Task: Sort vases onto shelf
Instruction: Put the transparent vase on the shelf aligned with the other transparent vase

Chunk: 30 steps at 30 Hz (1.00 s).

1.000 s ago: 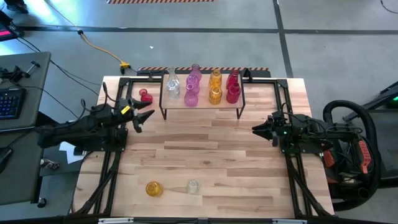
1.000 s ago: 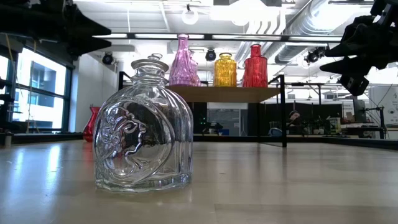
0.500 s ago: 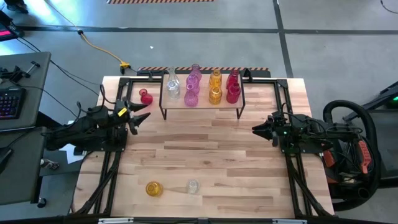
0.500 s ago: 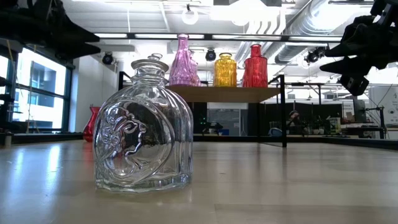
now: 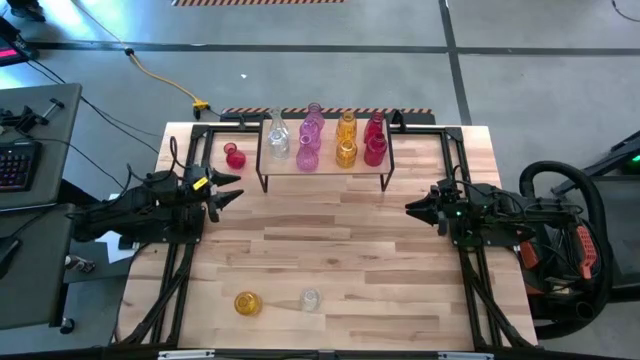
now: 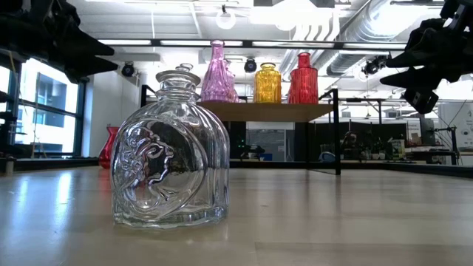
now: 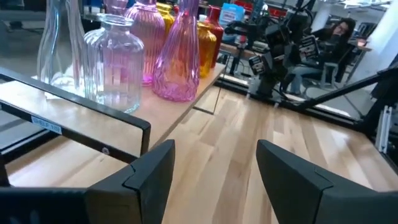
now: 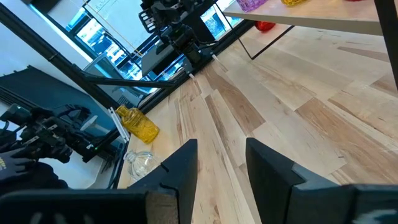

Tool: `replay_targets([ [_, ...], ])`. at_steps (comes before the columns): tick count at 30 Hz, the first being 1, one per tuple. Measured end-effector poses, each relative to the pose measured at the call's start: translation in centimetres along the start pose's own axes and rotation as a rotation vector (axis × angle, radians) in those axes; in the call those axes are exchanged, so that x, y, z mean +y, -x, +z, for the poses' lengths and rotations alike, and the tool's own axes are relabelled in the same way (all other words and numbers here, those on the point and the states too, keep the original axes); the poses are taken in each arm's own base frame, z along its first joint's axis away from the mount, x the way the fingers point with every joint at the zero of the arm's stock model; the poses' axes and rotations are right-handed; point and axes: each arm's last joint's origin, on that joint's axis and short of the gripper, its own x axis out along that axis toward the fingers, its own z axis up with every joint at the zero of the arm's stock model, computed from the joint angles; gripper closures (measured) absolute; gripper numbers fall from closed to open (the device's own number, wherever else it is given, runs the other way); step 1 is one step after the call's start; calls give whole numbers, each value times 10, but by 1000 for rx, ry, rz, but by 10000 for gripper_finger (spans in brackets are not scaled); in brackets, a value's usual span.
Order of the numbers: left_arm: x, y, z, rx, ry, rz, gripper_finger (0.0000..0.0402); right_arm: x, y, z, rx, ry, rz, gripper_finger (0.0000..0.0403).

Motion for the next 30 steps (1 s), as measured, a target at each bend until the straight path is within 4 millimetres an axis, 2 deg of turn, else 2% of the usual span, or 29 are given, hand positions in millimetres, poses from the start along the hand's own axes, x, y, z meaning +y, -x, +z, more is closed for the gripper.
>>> replay_targets([
  [8, 0, 0, -2, 24, 53, -14, 183, 0, 0, 0, 0, 0, 0, 285],
  [22, -1, 0, -2, 31, 49, -48, 183, 0, 0, 0, 1, 1, 1, 285],
  [30, -1, 0, -2, 32, 72, -46, 183, 0, 0, -1, 11, 227, -1, 285],
])
